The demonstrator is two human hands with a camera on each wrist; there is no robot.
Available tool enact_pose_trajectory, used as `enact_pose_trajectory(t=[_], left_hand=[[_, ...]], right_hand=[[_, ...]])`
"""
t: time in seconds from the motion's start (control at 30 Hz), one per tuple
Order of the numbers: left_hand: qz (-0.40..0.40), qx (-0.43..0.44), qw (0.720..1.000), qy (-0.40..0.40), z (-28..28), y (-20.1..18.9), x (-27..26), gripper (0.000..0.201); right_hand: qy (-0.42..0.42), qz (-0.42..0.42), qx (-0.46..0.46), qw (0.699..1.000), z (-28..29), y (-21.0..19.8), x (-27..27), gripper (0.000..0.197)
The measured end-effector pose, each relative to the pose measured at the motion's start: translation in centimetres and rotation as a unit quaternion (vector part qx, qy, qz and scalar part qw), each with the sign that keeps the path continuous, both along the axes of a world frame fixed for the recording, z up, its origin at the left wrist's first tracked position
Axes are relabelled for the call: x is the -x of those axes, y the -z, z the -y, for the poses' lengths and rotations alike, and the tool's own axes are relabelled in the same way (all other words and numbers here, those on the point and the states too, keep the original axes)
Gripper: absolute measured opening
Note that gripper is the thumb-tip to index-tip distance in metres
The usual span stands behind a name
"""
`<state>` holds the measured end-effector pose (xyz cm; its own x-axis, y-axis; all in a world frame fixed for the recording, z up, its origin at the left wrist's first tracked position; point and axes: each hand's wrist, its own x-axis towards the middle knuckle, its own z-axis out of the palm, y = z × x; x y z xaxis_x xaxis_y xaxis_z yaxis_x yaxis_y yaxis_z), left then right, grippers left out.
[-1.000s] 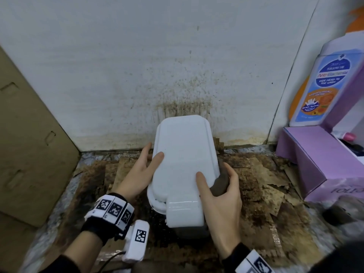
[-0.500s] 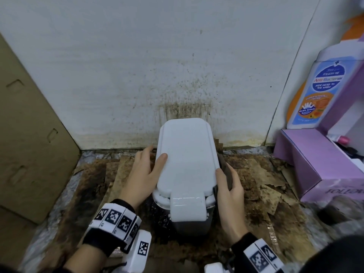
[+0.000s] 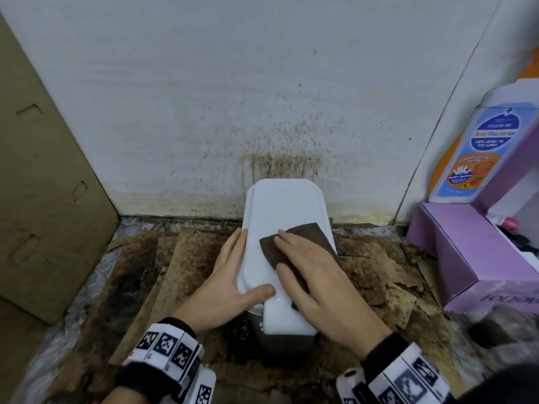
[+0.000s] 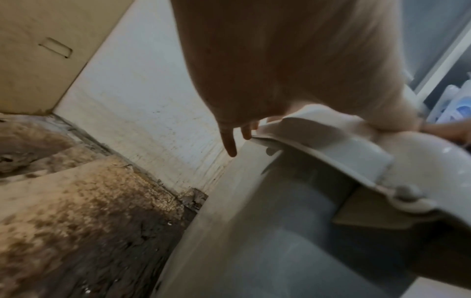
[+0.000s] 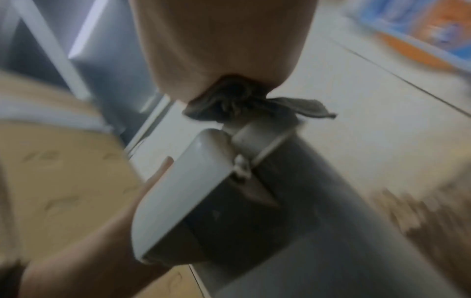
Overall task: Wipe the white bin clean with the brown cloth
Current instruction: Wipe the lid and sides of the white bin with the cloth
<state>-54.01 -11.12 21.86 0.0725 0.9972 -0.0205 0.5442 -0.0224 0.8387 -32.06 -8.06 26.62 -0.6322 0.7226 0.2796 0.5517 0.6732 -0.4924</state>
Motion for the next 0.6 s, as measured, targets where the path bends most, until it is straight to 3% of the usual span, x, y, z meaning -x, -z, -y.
enact_pose_trajectory(t=[0.07,0.2,0.33,0.6], left_hand=[[0.001,-0.003,1.0,0.008,0.0,0.3,0.2,0.126],[0.025,-0.012,1.0,0.013,-0.1,0.5,0.1,0.13],[0.03,0.003,1.0,0.006,-0.1,0.5,0.0,0.132],[0.024,0.01,1.0,0.002,-0.1,0.1,0.1,0.126]], right_hand=[[-0.065,0.133,-0.025,0.989,-0.6,-0.6,-0.1,0.059],[-0.144,0.223,0.016,0.964,-3.1,-2.2,-0.6,0.058],[-0.165,0.278,-0.005,0.946,-9.0,-2.5,1.0,0.061],[-0.13,0.338,0.02,0.932,-19.8,-2.9,4.6,0.062]])
